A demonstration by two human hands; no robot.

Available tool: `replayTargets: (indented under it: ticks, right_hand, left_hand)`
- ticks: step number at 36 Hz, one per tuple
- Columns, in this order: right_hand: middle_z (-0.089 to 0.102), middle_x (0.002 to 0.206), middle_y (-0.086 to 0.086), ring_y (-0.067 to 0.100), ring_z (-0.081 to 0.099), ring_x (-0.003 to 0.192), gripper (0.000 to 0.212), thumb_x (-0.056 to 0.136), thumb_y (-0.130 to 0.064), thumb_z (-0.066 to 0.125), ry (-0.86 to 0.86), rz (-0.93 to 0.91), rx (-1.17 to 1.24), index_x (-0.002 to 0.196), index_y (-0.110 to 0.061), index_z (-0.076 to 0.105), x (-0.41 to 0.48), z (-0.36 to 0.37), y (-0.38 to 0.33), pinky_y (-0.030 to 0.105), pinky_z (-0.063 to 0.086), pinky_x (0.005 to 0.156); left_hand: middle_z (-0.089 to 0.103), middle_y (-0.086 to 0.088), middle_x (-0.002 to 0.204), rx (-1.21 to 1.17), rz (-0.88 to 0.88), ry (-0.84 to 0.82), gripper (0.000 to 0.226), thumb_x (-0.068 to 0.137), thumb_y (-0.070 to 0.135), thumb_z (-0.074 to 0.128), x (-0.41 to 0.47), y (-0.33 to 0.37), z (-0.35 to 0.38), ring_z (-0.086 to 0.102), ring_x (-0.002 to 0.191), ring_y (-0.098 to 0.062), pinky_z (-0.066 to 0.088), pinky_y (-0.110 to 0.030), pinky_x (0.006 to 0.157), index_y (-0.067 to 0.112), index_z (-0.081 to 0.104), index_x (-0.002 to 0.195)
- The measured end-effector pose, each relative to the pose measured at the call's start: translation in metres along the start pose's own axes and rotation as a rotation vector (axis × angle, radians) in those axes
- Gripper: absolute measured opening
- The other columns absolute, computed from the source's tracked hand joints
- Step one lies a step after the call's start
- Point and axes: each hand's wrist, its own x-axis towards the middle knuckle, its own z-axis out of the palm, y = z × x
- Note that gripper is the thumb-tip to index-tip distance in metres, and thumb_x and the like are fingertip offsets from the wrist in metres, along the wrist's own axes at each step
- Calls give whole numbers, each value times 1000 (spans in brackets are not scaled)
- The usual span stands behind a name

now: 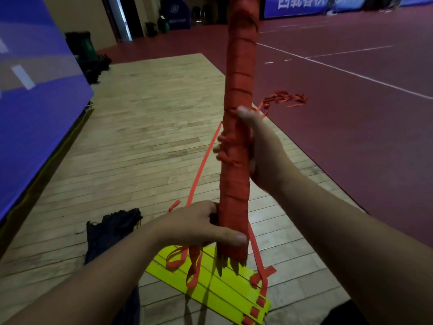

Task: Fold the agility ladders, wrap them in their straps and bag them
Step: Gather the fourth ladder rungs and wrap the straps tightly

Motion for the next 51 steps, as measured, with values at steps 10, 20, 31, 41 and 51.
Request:
replayTargets:
  ticks: [10,20,31,41,51]
  right_hand:
    - [63,68,10,22,60,54,45,76,-58,61,-293,310,123,87,-14,59,-13,-3,-10,28,53,54]
    - [63,72,12,24,62,57,44,81,-56,63,-223,250,-70,86,-13,56,-13,-6,-9,32,55,59]
    - [67,78,21,31,69,62,35,94,-40,68,3,-91,-417,96,-6,59,-8,-6,-12,38,59,57]
    - [70,115,10,30,70,104,74,66,-63,75,242,25,-266,121,-18,59,6,-4,24,51,57,90]
    - [62,88,13,27,65,76,60,77,-65,62,-125,287,226,101,-10,60,5,-10,15,38,55,77]
  left_hand:
    - [72,10,83,-55,-52,-468,23,71,45,80,-4,9,5,66,78,-18,54,-43,87,36,72,91]
    - [69,0,74,217,-236,-426,63,81,56,72,-15,11,-34,67,64,-13,52,-35,75,2,62,112]
    - [63,-33,118,-16,-155,-174,71,66,73,73,-21,8,-41,62,110,-50,47,-60,100,17,72,109]
    - [74,12,87,312,-184,439,49,66,75,72,17,-2,2,68,81,-6,58,-32,77,36,72,95]
    - [60,-1,61,-326,88,-69,45,57,47,68,1,17,-6,53,49,-13,46,-22,50,11,64,83]
